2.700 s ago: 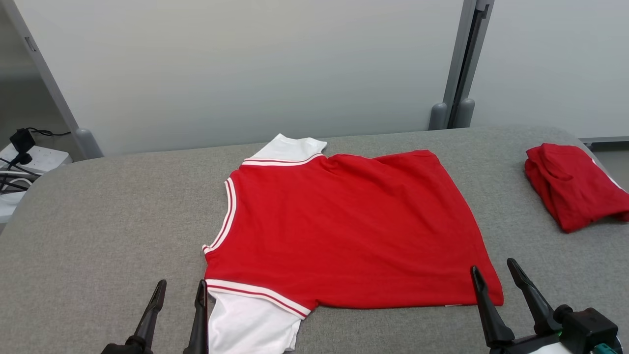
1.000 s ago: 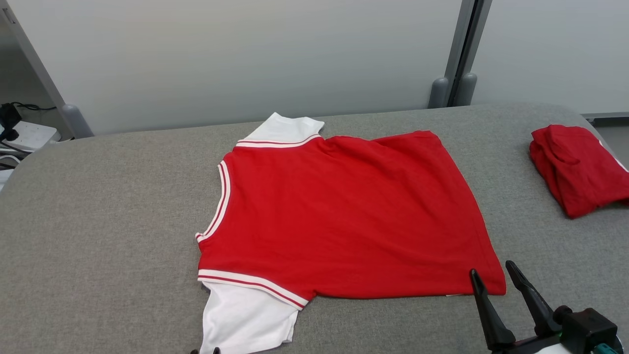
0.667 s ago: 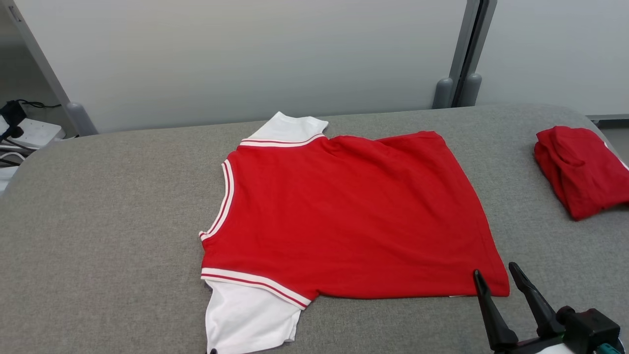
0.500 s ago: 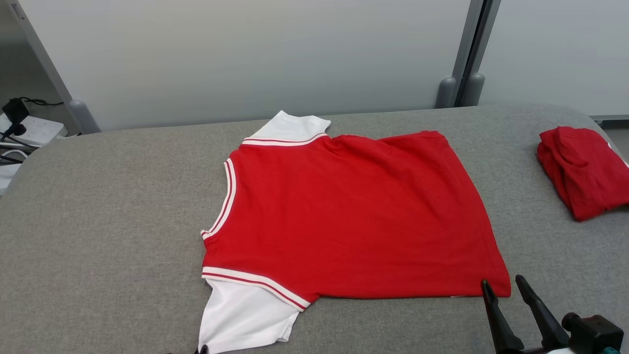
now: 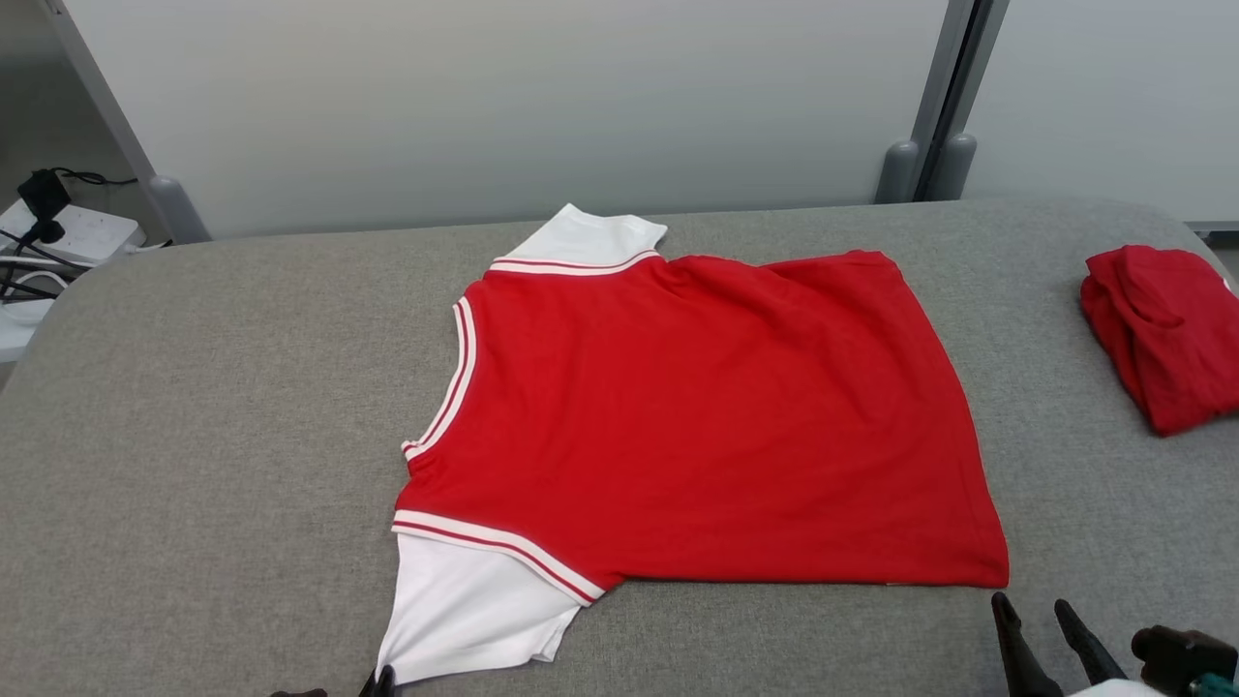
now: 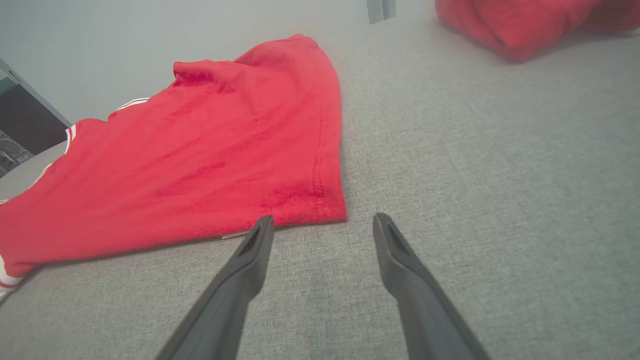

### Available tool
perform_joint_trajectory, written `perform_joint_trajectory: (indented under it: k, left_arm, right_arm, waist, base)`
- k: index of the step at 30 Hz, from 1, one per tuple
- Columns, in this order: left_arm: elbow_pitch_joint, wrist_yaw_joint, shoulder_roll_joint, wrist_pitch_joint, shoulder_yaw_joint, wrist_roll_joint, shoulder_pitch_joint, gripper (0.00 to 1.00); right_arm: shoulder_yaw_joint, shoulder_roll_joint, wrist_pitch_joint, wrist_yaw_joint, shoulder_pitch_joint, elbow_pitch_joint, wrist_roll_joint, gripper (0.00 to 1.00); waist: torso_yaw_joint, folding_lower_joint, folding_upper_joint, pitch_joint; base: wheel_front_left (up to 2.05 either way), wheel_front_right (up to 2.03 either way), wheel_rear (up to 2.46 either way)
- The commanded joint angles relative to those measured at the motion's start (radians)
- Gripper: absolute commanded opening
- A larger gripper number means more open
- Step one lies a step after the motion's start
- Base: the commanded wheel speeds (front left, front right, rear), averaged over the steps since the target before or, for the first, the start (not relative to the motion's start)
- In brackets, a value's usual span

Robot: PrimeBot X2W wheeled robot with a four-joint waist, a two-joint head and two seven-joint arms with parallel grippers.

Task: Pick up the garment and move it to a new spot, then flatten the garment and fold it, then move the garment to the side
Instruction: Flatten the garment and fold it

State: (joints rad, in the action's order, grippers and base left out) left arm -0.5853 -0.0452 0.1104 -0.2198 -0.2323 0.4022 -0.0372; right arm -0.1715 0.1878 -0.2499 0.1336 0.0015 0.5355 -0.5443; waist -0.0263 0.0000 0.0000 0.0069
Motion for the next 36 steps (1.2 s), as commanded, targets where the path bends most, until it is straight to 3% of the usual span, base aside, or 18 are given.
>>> perform_joint_trajectory:
  k: [1, 11, 14, 17, 19, 23, 26, 36]
  left_arm:
    - [0.034, -0.01, 0.019, -0.002, 0.03, -0.003, 0.021, 0.0]
    - [0.085, -0.013, 0.026, 0.001, 0.011, -0.01, 0.028, 0.0]
    - [0.095, -0.014, 0.028, 0.003, 0.007, -0.009, 0.028, 0.0]
    - [0.103, -0.014, 0.03, 0.006, 0.004, -0.008, 0.026, 0.0]
    - [0.108, -0.014, 0.032, 0.008, 0.002, -0.006, 0.025, 0.0]
    - [0.12, -0.015, 0.037, 0.012, -0.003, -0.005, 0.025, 0.0]
    - [0.128, -0.015, 0.042, 0.014, -0.005, -0.004, 0.025, 0.0]
    - [0.199, -0.003, 0.06, 0.018, 0.005, 0.023, 0.018, 0.0]
  right_arm:
    - [-0.021, 0.026, -0.012, -0.003, -0.062, 0.012, -0.017, 1.0]
    - [-0.103, 0.043, -0.012, -0.003, -0.201, 0.2, -0.136, 1.0]
    - [-0.135, 0.045, -0.012, -0.003, -0.223, 0.239, -0.175, 0.82]
    - [-0.17, 0.047, -0.012, -0.003, -0.242, 0.268, -0.207, 0.5]
    - [-0.195, 0.046, -0.012, -0.003, -0.253, 0.284, -0.23, 0.42]
    - [-0.229, 0.051, -0.012, -0.003, -0.271, 0.298, -0.263, 0.35]
    - [-0.247, 0.058, -0.012, -0.003, -0.282, 0.301, -0.278, 0.0]
    - [-0.219, 0.109, -0.012, -0.003, -0.237, 0.184, -0.232, 0.0]
  waist:
    - [-0.002, 0.0, 0.0, 0.009]
    - [0.01, 0.0, 0.0, 0.033]
    - [0.016, 0.0, 0.0, 0.036]
    - [0.017, 0.0, 0.0, 0.038]
    - [0.018, 0.0, 0.0, 0.04]
    - [0.017, 0.0, 0.0, 0.045]
    - [0.014, 0.0, 0.0, 0.048]
    - [0.005, 0.0, 0.0, 0.047]
  base:
    - [0.0, 0.0, 0.0]
    - [0.0, 0.0, 0.0]
    - [0.0, 0.0, 0.0]
    - [0.0, 0.0, 0.0]
    - [0.0, 0.0, 0.0]
    - [0.0, 0.0, 0.0]
    - [0.0, 0.0, 0.0]
    - [0.0, 0.0, 0.0]
